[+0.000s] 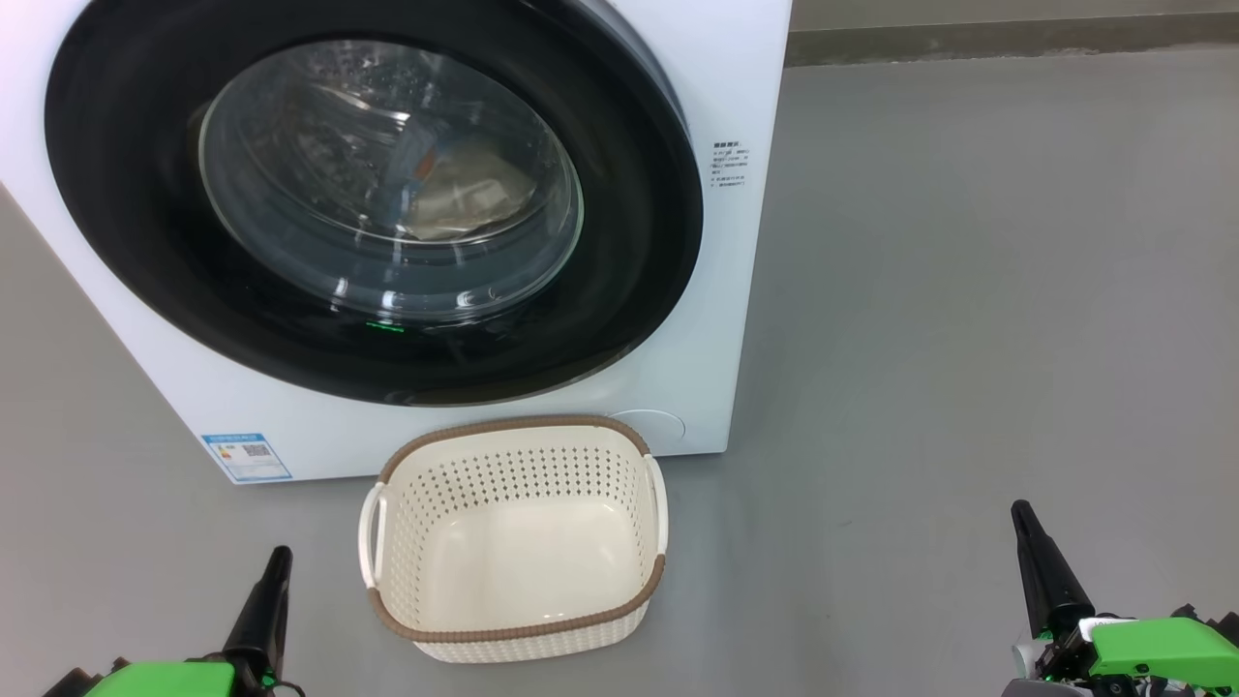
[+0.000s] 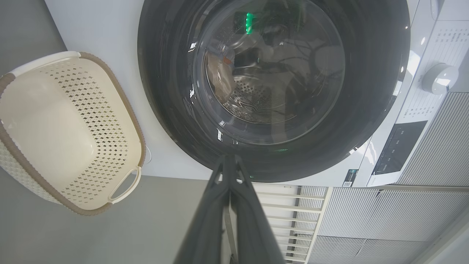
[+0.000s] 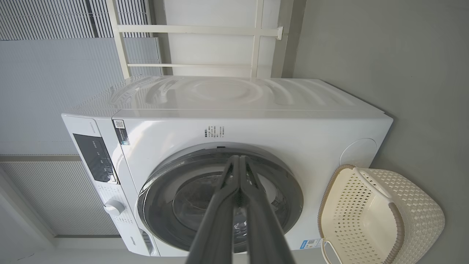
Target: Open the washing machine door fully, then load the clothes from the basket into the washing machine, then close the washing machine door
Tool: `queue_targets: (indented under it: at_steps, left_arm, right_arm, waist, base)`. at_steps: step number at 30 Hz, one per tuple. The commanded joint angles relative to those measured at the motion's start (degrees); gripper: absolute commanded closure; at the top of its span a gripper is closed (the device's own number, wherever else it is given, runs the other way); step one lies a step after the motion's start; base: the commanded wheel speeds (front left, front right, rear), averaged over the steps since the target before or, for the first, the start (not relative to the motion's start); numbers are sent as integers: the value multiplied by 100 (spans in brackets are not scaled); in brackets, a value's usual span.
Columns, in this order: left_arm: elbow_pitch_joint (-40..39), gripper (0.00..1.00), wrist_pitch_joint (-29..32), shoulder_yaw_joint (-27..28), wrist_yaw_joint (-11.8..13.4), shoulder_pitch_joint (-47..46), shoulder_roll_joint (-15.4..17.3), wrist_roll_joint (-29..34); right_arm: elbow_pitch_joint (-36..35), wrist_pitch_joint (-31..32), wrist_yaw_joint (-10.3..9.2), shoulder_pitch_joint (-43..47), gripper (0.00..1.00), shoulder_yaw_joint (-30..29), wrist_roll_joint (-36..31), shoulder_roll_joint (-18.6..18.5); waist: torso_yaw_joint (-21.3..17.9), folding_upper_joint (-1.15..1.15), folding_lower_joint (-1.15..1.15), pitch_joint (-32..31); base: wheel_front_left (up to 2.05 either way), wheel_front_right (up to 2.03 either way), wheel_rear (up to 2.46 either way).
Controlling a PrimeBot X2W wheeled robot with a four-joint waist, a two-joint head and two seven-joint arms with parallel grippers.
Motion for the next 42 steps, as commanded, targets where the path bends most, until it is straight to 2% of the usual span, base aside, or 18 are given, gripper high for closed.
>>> queue_targets:
  at_steps: [1,42]
  left_arm:
    - [-169,100,33,202,-17,-236,72,-42]
    - [-169,100,33,202,-17,-236,72,-43]
  right_arm:
    - [-175,43,9,-261,100,131,21,-22]
    - [-175,43,9,-261,100,131,22,-22]
  waist:
    - [0,0,0,0]
    - [0,0,0,0]
  base:
    - [0,0,0]
    - [0,0,0]
